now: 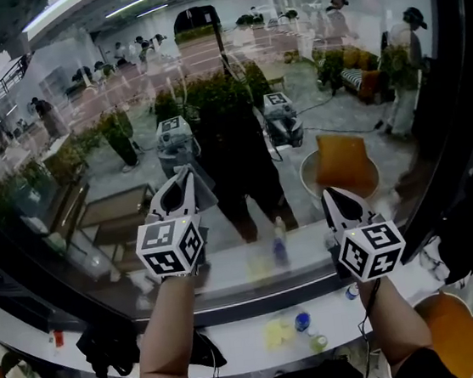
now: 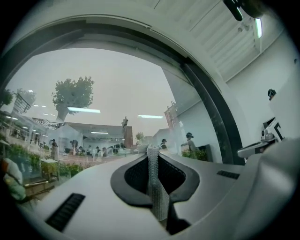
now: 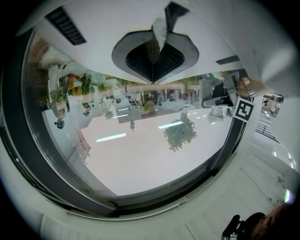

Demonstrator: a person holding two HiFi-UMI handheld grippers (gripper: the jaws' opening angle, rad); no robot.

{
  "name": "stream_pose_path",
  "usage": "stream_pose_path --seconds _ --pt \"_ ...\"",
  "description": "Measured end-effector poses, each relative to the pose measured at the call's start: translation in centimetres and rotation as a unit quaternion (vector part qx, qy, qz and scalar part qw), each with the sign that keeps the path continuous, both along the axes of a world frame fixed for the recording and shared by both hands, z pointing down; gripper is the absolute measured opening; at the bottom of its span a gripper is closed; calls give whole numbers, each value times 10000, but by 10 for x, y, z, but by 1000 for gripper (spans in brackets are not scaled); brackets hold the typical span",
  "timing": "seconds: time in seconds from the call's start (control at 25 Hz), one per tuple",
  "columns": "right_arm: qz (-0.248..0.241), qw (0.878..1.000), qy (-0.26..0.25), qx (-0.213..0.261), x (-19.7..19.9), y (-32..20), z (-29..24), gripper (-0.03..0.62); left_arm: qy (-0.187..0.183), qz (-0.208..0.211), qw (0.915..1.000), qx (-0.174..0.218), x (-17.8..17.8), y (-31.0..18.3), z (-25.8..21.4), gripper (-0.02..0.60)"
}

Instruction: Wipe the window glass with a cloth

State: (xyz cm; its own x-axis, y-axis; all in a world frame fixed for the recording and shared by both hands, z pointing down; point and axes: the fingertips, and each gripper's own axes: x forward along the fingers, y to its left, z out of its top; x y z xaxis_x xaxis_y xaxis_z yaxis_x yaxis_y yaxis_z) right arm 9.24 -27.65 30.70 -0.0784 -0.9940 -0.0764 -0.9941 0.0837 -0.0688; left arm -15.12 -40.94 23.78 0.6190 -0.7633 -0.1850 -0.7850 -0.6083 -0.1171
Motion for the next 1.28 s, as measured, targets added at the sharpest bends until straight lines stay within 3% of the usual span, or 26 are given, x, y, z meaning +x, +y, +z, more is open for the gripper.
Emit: stream_pose_path --seconds 0.12,0.32,1.28 --pt "59 10000 21 -28 7 1 3 29 53 134 9999 34 13 3 1 31" --pt "217 9997 41 -66 59 15 -7 29 37 426 9991 45 78 17 -7 31" --pt "737 9971 -167 -2 220 57 -8 29 -69 1588 9872 -163 314 67 -4 31"
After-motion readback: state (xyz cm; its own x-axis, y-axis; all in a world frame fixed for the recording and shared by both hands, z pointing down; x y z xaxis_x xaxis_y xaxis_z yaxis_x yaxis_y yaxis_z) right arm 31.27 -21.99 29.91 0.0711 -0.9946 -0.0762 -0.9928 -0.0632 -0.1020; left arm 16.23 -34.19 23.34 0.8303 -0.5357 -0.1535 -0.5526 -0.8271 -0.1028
